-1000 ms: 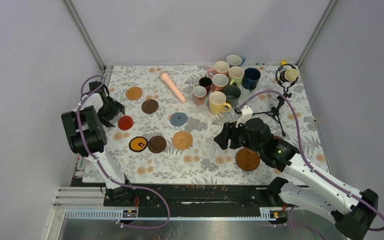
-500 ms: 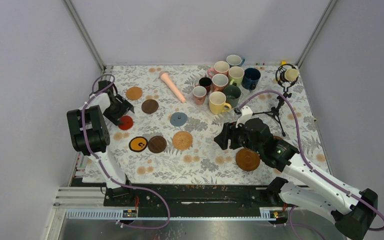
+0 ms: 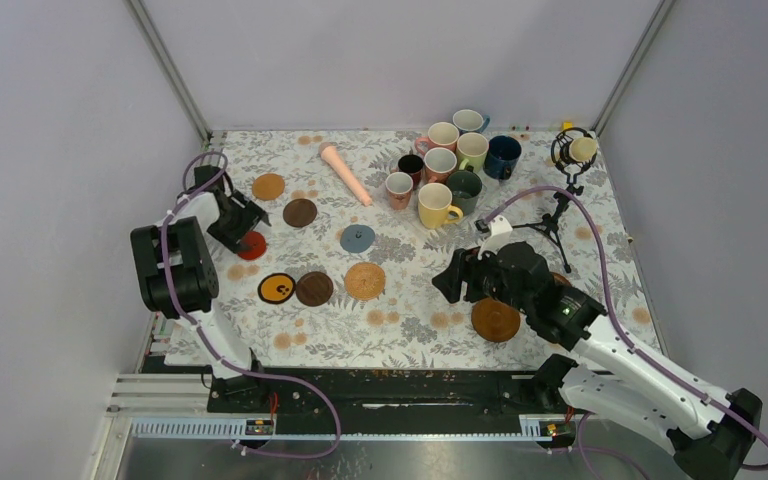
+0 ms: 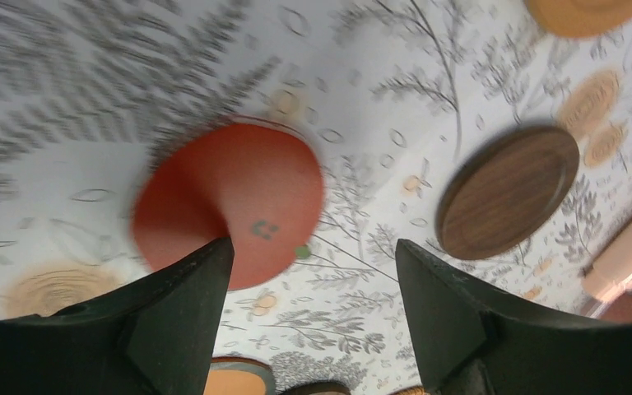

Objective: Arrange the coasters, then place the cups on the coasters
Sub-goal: Move the coaster to the center of the board.

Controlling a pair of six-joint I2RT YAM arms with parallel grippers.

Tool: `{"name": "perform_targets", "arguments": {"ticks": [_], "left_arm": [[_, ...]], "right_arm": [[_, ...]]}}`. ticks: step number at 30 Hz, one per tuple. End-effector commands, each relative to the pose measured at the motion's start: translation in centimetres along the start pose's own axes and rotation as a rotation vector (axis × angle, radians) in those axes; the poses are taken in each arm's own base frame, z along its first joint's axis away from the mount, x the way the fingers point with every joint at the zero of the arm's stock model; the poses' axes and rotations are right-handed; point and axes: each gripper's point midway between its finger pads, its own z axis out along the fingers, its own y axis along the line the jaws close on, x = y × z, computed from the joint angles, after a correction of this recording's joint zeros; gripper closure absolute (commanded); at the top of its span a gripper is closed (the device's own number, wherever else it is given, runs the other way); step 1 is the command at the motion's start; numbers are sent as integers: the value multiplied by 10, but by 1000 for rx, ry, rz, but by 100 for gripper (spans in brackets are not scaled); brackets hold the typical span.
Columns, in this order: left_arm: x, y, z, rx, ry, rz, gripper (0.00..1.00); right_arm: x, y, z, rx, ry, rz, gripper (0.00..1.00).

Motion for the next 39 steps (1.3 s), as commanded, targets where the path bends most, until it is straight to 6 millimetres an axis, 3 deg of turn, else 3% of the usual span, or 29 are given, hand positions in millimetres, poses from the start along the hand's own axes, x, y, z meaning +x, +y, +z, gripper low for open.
{"name": "perform_targets", "arguments": {"ticks": [1, 4, 7, 11, 20, 33, 39], "left_arm": [[-51, 20, -33, -74, -155, -49, 27], [-66, 40, -36, -145, -157, -60, 28], [-68, 43, -31, -148, -138, -41, 28], [-62, 38, -21, -110, -96, -41, 29], [-41, 51, 5, -153, -17, -53, 30], [-6, 21, 9, -54, 79, 9, 39], [14, 19, 13, -50, 127, 29, 40]], "right_arm": [[-11, -2, -6, 14, -57, -15, 31], [-12, -4, -8, 22, -70, -20, 31], [-10, -5, -6, 28, -66, -23, 31], [-9, -6, -4, 32, -57, -26, 31], [-10, -13, -3, 63, -69, -43, 30], [-9, -17, -5, 76, -81, -57, 29], [-9, -19, -7, 79, -91, -58, 29]]}}
